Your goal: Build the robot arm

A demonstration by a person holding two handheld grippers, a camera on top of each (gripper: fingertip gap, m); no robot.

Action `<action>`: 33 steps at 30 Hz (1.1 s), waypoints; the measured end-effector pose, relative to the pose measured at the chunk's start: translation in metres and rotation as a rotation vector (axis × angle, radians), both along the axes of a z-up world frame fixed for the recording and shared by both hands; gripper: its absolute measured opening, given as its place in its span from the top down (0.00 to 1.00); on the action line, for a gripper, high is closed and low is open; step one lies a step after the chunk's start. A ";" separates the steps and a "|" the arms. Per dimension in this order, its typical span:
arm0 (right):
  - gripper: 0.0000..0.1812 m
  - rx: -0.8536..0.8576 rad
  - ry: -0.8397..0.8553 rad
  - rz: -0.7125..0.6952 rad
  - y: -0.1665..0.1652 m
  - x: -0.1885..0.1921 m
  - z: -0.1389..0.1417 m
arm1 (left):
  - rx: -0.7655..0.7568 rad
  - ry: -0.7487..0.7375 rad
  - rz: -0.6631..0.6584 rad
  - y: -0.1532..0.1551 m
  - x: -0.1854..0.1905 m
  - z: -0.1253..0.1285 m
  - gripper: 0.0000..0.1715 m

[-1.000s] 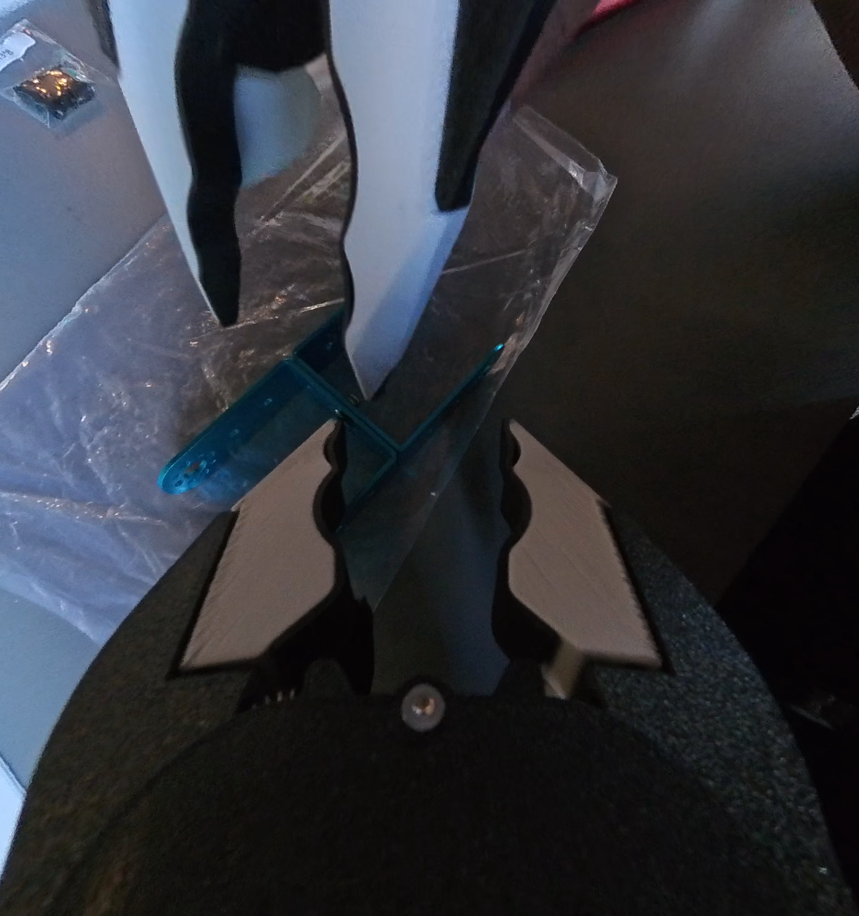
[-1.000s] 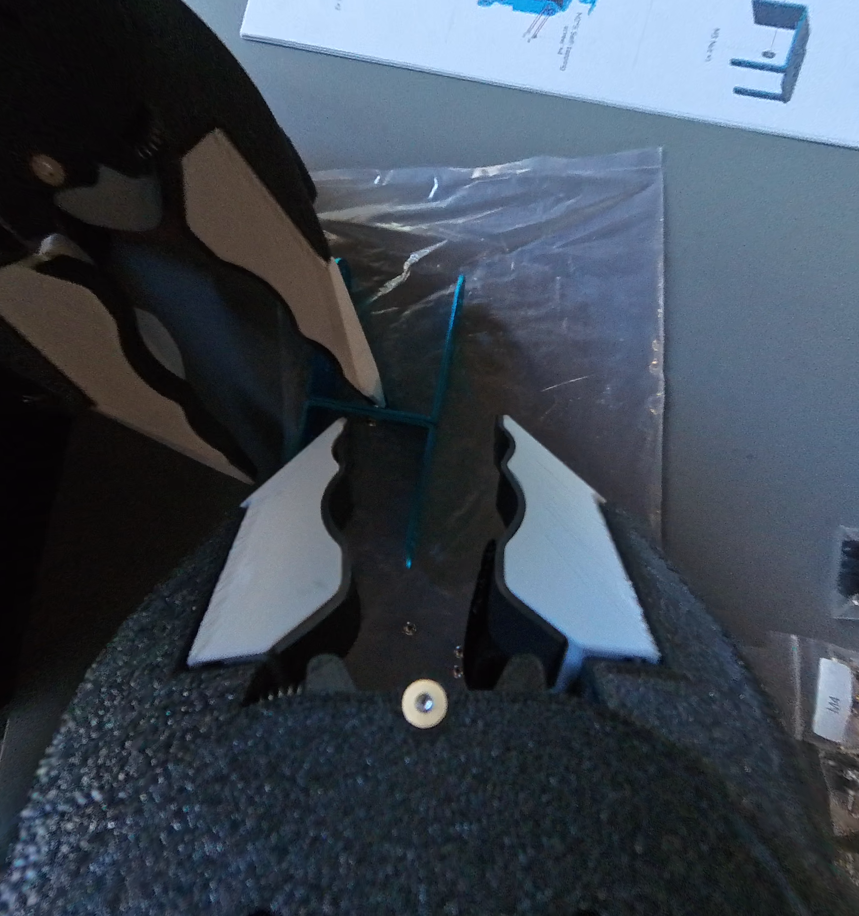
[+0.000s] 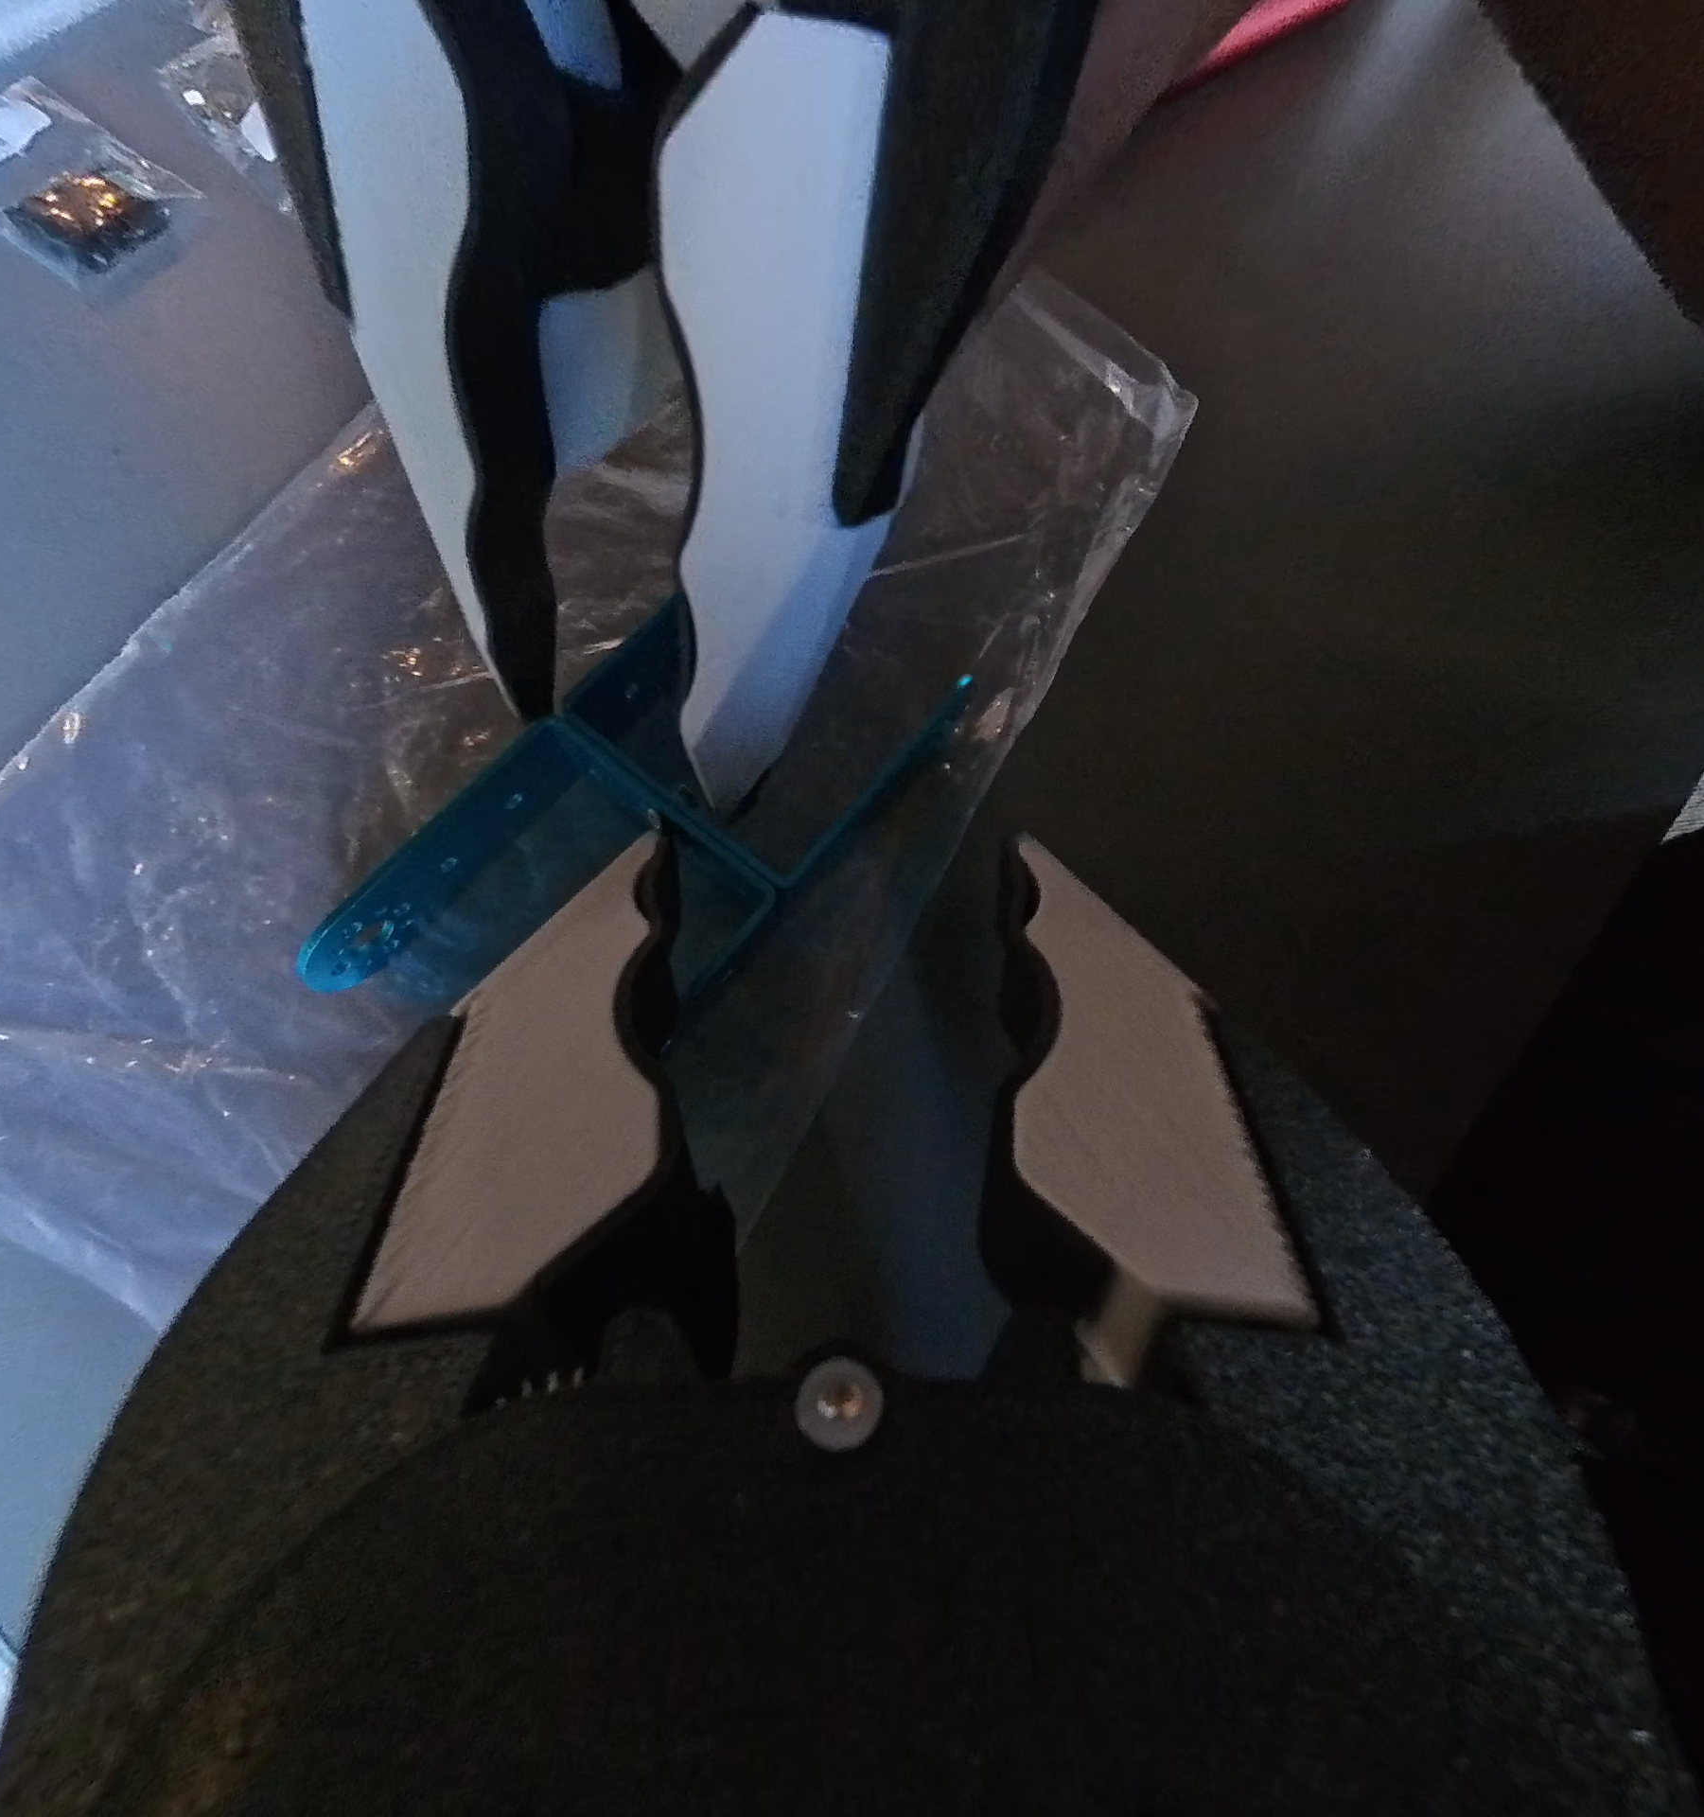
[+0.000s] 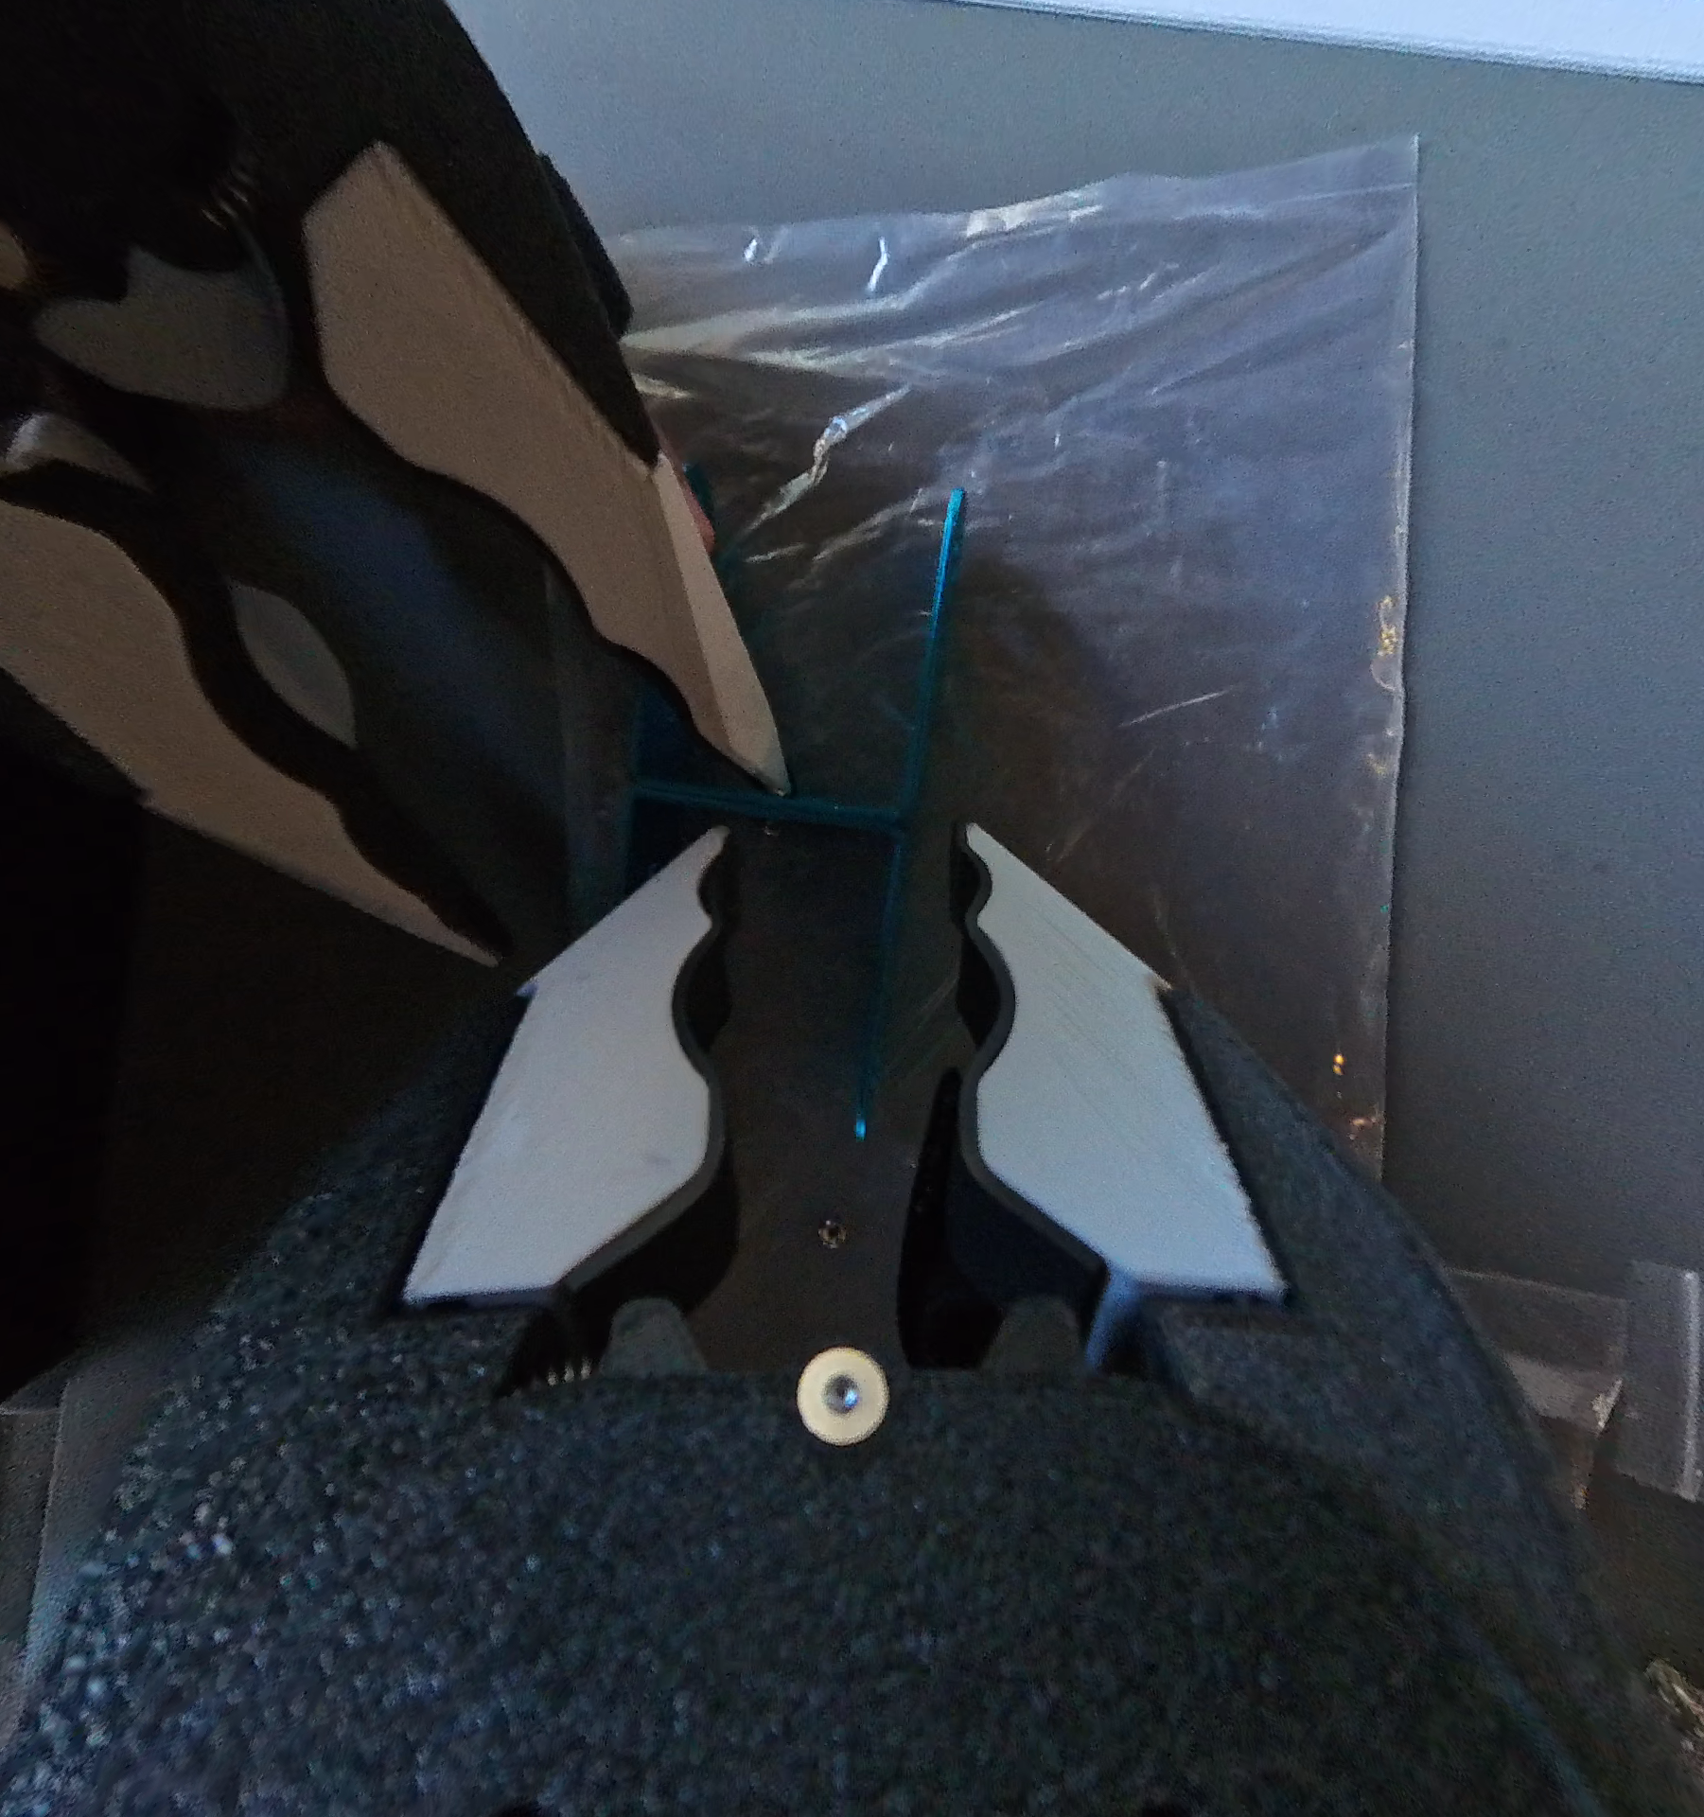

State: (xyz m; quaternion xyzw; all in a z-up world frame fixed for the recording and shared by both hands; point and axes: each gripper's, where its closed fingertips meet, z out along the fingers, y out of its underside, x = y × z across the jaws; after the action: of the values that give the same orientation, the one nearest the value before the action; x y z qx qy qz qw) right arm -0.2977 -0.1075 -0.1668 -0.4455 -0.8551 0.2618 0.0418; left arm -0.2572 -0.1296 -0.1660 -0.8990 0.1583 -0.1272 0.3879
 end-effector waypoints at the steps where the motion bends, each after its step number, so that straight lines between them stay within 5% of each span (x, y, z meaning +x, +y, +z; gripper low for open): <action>1: 0.78 -0.016 0.001 -0.001 -0.002 -0.001 0.001 | 0.003 0.002 0.001 0.000 0.000 0.000 0.62; 9: 0.79 -0.059 0.031 -0.046 0.011 0.000 0.021 | 0.007 0.008 -0.002 0.000 0.000 0.000 0.62; 15: 0.78 -0.028 -0.029 -0.003 0.001 0.003 -0.001 | 0.008 0.014 -0.008 0.000 0.000 0.000 0.62; 27: 0.86 -0.135 -0.037 -0.027 0.001 0.002 0.007 | 0.011 0.008 -0.009 0.000 0.002 0.001 0.62; 30: 0.77 -0.123 -0.059 -0.037 0.004 0.005 0.006 | 0.011 0.009 -0.004 0.001 0.001 0.001 0.62; 33: 0.78 -0.111 -0.057 -0.036 0.001 0.004 0.006 | 0.011 0.000 -0.001 0.003 0.001 0.001 0.62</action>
State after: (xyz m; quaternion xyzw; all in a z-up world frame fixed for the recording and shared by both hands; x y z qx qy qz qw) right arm -0.2936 -0.1061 -0.1610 -0.4697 -0.8319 0.2954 -0.0026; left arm -0.2561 -0.1270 -0.1649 -0.8969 0.1595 -0.1266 0.3926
